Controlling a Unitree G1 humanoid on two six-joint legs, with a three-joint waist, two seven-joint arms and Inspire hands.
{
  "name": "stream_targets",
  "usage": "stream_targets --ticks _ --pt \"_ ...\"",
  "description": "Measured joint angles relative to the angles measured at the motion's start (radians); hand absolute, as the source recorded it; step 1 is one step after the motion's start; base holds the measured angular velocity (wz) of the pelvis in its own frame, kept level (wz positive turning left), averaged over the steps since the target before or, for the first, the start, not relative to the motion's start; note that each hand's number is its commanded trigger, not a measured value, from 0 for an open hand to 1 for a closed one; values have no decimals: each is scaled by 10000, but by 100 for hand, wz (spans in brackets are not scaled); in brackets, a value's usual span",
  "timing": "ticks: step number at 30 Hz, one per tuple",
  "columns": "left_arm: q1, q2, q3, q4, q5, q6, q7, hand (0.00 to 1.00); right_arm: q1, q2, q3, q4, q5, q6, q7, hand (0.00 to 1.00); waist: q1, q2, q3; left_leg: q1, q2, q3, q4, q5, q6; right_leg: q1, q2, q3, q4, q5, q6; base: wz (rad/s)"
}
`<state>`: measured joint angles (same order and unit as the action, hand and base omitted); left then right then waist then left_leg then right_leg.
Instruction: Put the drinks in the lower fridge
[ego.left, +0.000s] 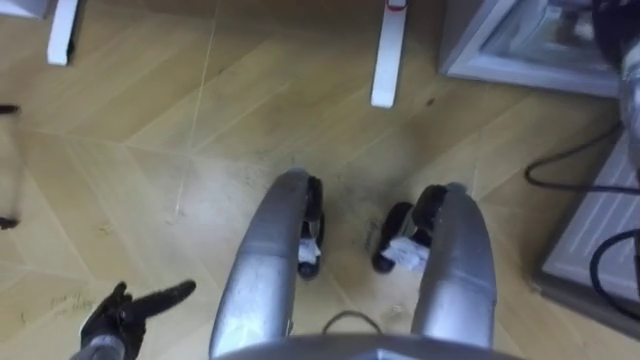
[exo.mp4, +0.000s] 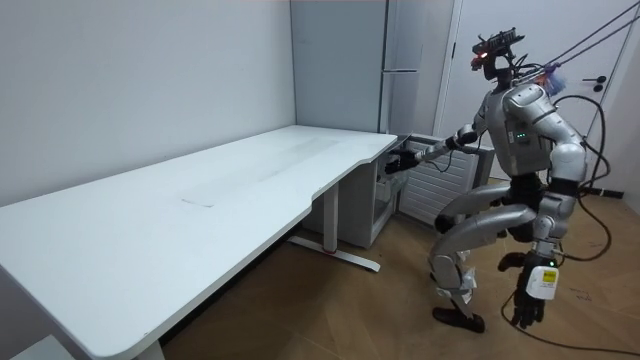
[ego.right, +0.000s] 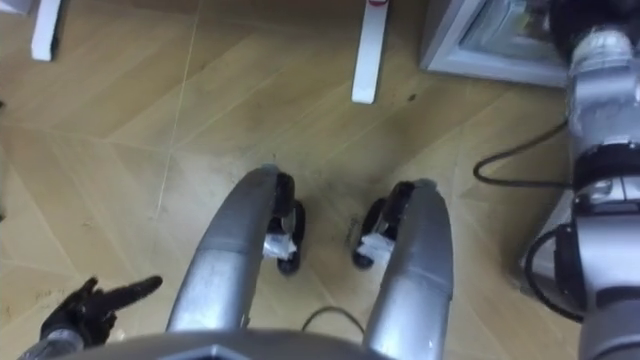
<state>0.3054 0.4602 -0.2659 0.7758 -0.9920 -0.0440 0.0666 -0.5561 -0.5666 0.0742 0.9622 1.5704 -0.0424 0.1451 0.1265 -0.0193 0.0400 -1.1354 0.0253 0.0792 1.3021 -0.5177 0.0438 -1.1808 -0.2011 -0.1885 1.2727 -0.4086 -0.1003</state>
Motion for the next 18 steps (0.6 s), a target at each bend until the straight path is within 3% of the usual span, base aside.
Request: stream_targets --ticks 4,8,11,15,18 --pt "6 -4 324 351 22 1 -210 0 439 11 14 -403 -1429 13 126 0 -287 -196 5 296 105 -1 -421 3 2 301 198 -67 -490 32 47 -11" --pt "-38 -26 349 378 -81 37 -303 0 1119 20 219 -1208 -3484 -2 -73 0 -434 -282 -28 627 375 100 -989 18 -9 596 566 -31 -1269 302 122 -23" --pt "-37 -35 310 390 -1074 -13 -296 0 2003 101 308 -1993 -4307 -51 -430 0 -668 -287 -41 882 355 129 -1392 83 4 839 617 -34 -1632 380 175 -5" --pt "-72 -306 315 539 -1278 -66 -161 0 2922 347 326 -2323 -5387 -87 -1177 0 -743 -300 -49 1141 342 233 -1725 90 10 1026 634 40 -1892 405 225 -4" --pt "-512 -770 252 1117 -1373 -160 75 0 3005 673 513 -2300 -6257 -175 -1848 0 -642 -298 -51 1558 500 447 -2211 174 29 1280 778 241 -2350 562 296 -21"
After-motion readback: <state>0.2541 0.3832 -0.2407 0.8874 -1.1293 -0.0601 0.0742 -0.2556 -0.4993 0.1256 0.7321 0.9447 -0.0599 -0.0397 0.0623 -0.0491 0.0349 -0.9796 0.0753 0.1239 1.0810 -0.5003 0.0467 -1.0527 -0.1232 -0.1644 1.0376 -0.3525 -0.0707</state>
